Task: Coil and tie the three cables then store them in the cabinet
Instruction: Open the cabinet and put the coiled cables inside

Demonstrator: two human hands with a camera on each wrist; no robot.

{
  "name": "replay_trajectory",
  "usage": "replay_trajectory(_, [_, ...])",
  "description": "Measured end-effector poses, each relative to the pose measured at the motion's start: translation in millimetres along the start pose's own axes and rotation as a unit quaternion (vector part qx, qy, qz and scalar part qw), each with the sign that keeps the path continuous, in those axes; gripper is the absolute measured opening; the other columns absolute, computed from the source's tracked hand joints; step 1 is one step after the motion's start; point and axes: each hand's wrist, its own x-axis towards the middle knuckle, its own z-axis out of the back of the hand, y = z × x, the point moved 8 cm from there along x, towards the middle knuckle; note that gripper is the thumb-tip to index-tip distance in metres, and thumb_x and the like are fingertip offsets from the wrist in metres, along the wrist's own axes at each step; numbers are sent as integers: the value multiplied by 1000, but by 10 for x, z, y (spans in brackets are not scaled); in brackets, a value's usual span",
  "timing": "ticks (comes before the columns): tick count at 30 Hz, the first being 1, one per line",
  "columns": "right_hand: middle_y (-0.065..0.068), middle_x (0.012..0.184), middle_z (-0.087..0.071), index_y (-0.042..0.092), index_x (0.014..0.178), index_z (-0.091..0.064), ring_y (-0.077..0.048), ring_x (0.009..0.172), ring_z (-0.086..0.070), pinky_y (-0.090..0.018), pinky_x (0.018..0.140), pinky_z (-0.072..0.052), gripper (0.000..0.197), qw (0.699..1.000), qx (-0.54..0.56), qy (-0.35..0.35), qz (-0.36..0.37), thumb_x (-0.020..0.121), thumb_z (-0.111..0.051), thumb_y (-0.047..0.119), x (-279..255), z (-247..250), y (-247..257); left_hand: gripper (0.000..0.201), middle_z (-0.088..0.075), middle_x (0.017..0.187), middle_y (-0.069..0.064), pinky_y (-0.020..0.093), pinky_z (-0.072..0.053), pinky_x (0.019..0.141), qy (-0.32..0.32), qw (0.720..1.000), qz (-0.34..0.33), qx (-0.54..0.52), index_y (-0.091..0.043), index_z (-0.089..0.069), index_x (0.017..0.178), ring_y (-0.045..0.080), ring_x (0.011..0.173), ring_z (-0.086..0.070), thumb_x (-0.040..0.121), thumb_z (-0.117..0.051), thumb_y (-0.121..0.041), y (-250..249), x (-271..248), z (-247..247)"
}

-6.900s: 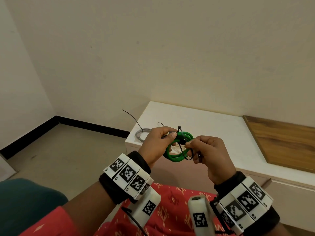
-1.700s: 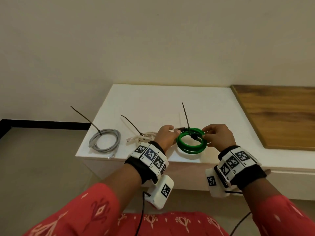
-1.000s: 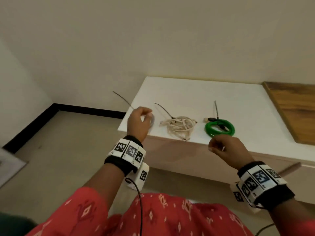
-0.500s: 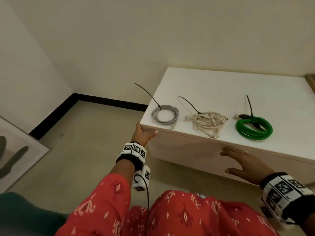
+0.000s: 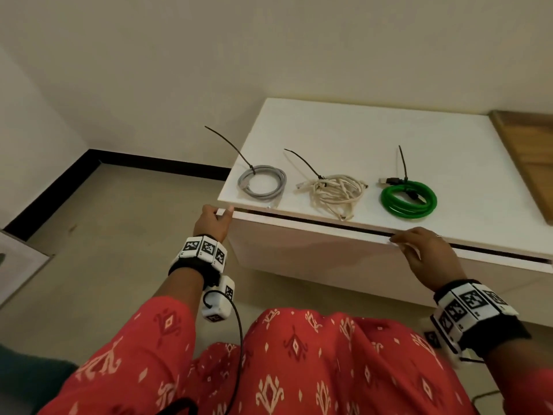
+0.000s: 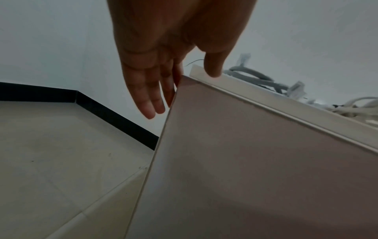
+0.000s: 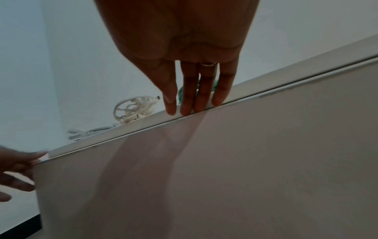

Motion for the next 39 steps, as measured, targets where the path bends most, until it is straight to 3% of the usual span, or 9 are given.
replay_trajectory(5, [-23,110,-65,3,105,-67,-39,103,-58,-39,84,-43,23,990,-32,68,-118,88,-52,7,-143,14,-294,42,-58,118,22,38,-42,86,27,996,-5,86,1,-53,110,37,106,-54,89,-53,-36,43,-137,179])
replay_trajectory(8, [-19,106,-67,7,99,-69,-34,101,-60,-35,82,-43,19,983,-18,140,-120,88,-55,11,-240,-9,-286,32,-60,117,16,37,-42,89,1,987,-103,124,-3,-57,107,34,108,-55,86,-59,-27,-245,-338,197])
replay_trajectory(11, [-9,84,-66,17,80,-66,-24,85,-58,-27,73,-38,7,972,15,205,-113,84,-62,13,-340,-29,-245,20,-68,101,13,36,-45,85,112,961,-188,167,-6,-66,91,30,98,-60,82,-65,-24,-485,-586,-91])
replay_trajectory(14, [4,64,-59,26,61,-57,-18,69,-54,-27,69,-38,30,966,73,228,-102,79,-67,4,-402,-62,-241,23,-70,94,13,33,-45,80,214,929,-174,247,-5,-68,86,26,92,-62,78,-70,-26,-437,-747,-273])
replay_trajectory(20, [2,60,-57,22,57,-59,-13,62,-51,-23,61,-39,31,958,94,252,-102,75,-70,-1,-636,-74,-174,7,-71,94,12,27,-43,75,218,917,-159,295,-7,-66,77,22,82,-60,75,-71,-13,-387,-1029,-179])
replay_trajectory(24, [4,59,-57,23,57,-58,-7,59,-50,-19,60,-39,31,960,75,251,-101,75,-70,2,-781,-65,-133,26,-71,94,13,29,-45,76,221,909,-161,315,-18,-53,58,22,80,-59,76,-71,-12,-336,-1161,-159])
replay_trajectory(33, [7,61,-57,26,61,-57,-5,59,-52,-8,54,-39,26,944,0,323,-70,79,-68,10,-678,49,9,19,-68,100,11,33,-45,83,180,906,-250,290,-5,-65,90,27,98,-61,80,-67,-22,-947,-1032,-71])
replay_trajectory(36, [-1,75,-62,14,78,-66,-17,77,-56,-23,65,-41,3,981,20,176,-82,79,-68,14,-230,471,42,34,-62,114,13,34,-40,90,139,904,-315,252,-5,-58,108,28,108,-54,82,-64,-27,-1474,-939,-135])
replay_trajectory(39, [-6,86,-63,8,89,-68,-24,87,-58,-30,75,-44,11,994,22,57,-92,80,-67,14,213,794,93,54,-49,132,12,37,-33,102,140,891,-357,242,-11,-45,128,28,124,-42,82,-64,-32,-1866,-903,-348])
